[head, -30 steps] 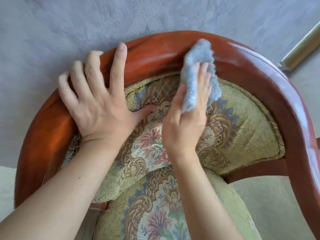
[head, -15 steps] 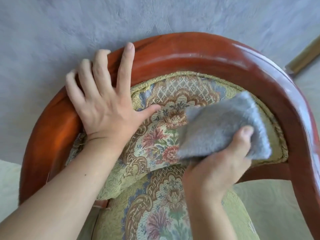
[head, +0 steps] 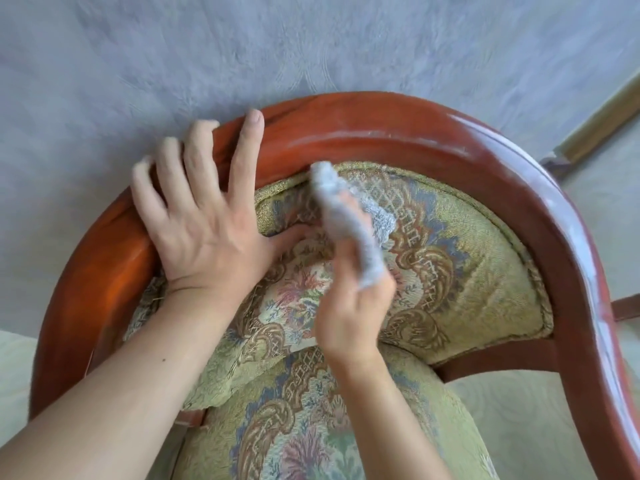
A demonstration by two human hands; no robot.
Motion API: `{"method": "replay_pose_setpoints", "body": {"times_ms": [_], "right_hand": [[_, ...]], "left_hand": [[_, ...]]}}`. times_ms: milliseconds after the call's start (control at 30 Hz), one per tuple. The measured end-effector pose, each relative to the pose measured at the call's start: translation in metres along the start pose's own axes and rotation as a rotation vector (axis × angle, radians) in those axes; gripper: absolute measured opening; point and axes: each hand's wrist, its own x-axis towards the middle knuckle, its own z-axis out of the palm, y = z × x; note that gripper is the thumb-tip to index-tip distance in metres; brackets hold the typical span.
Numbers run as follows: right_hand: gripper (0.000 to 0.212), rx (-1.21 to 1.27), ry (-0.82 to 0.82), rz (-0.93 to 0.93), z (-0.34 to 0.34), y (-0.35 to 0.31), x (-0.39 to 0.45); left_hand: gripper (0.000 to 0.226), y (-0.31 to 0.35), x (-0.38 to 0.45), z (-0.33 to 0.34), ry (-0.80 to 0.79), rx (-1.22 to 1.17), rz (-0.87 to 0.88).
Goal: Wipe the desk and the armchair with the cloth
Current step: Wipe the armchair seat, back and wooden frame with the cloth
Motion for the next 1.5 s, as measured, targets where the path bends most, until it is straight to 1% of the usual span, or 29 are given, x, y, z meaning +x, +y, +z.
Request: {"method": "replay_pose_setpoints", "body": {"times_ms": [33,67,100,133,200,233,267,333,367,400,433,500,533,600,667,733,833,900,933,967,1033,1100,1133,1233,1267,1333,1400,1467,1500], "right_hand": [[0.033,0.192,0.186,0.146,-0.003,-0.015,0.008],[0.028,0.328,0.358,0.199,-0.007,-0.026,0.017],[0.026,0.362,0.47,0.183,-0.012,-0.035,0.029],[0.028,0.33,0.511,0.119,-0.017,-0.042,0.041],[0.043,0.149,0.426,-0.029,-0.017,-0.047,0.064],[0.056,-0.029,0.341,-0.053,-0.009,-0.045,0.072],[0.062,-0.223,0.225,-0.086,0.002,-0.041,0.074],[0.058,-0.492,-0.069,-0.25,0.023,-0.03,0.063],[0.058,-0.545,-0.188,-0.34,0.027,-0.025,0.056],[0.058,-0.571,-0.262,-0.408,0.027,-0.02,0.053],[0.058,-0.6,-0.299,-0.472,0.022,-0.015,0.055],[0.062,-0.703,-0.302,-0.59,0.003,-0.004,0.067],[0.063,-0.765,-0.256,-0.615,-0.009,0.0,0.076],[0.061,-0.858,-0.093,-0.551,-0.025,0.001,0.089],[0.056,-0.847,0.006,-0.406,-0.021,-0.004,0.088],[0.061,-0.782,-0.099,-0.346,-0.009,-0.01,0.074],[0.077,-0.793,-0.472,-0.467,-0.017,-0.017,0.063],[0.079,-0.895,-0.607,-0.495,-0.04,-0.022,0.068],[0.076,-0.926,-0.628,-0.434,-0.049,-0.027,0.069],[0.07,-0.918,-0.636,-0.309,-0.057,-0.034,0.066],[0.051,-0.81,-0.622,0.048,-0.073,-0.057,0.058],[0.041,-0.633,-0.596,0.392,-0.091,-0.086,0.052],[0.041,-0.599,-0.607,0.463,-0.104,-0.102,0.049],[0.041,-0.592,-0.584,0.571,-0.143,-0.158,0.04],[0.042,-0.542,-0.549,0.618,-0.156,-0.178,0.036],[0.038,-0.436,-0.473,0.702,-0.183,-0.218,0.03],[0.034,-0.394,-0.41,0.717,-0.216,-0.259,0.027],[0.032,-0.4,-0.318,0.682,-0.255,-0.294,0.025],[0.032,-0.426,-0.254,0.664,-0.277,-0.309,0.022]], "left_hand": [[0.102,-0.001,0.0,0.0,-0.011,-0.008,-0.004],[0.106,-0.002,0.0,0.0,-0.024,-0.01,0.0],[0.11,-0.003,0.0,0.0,-0.043,0.002,0.012],[0.115,-0.004,-0.001,0.0,-0.067,0.029,0.024],[0.121,-0.006,-0.002,0.001,-0.099,0.069,0.038],[0.12,-0.006,-0.003,0.001,-0.099,0.064,0.037],[0.114,-0.006,-0.003,0.0,-0.087,0.046,0.03],[0.081,-0.002,0.001,-0.001,-0.022,-0.005,0.012],[0.064,-0.001,0.002,-0.001,-0.002,-0.011,-0.001],[0.056,0.0,0.002,-0.001,0.007,-0.016,-0.009],[0.058,0.0,0.003,0.0,0.004,-0.026,-0.003],[0.085,-0.003,0.001,0.0,-0.036,-0.05,0.007],[0.099,-0.003,0.001,0.0,-0.063,-0.049,0.008],[0.114,-0.005,-0.001,-0.003,-0.13,-0.022,0.009],[0.117,-0.004,0.0,-0.008,-0.179,-0.027,0.011],[0.112,-0.003,0.002,-0.015,-0.217,-0.047,0.013],[0.113,-0.003,0.007,-0.023,-0.275,-0.072,-0.001],[0.121,-0.005,0.008,-0.03,-0.35,-0.087,-0.001],[0.125,-0.005,0.01,-0.034,-0.391,-0.098,-0.002],[0.128,-0.005,0.013,-0.039,-0.445,-0.114,-0.01],[0.13,-0.005,0.022,-0.054,-0.596,-0.133,-0.016],[0.12,-0.005,0.032,-0.072,-0.756,-0.149,-0.022],[0.109,-0.004,0.036,-0.082,-0.82,-0.177,-0.037],[0.066,0.013,0.048,-0.123,-0.899,-0.4,-0.077],[0.06,0.024,0.051,-0.139,-0.923,-0.54,-0.086],[0.067,0.052,0.056,-0.179,-1.03,-0.896,-0.08],[0.075,0.084,0.059,-0.221,-1.154,-1.182,-0.024],[0.086,0.115,0.066,-0.254,-1.254,-1.272,0.115],[0.085,0.132,0.07,-0.27,-1.276,-1.285,0.198]]}}
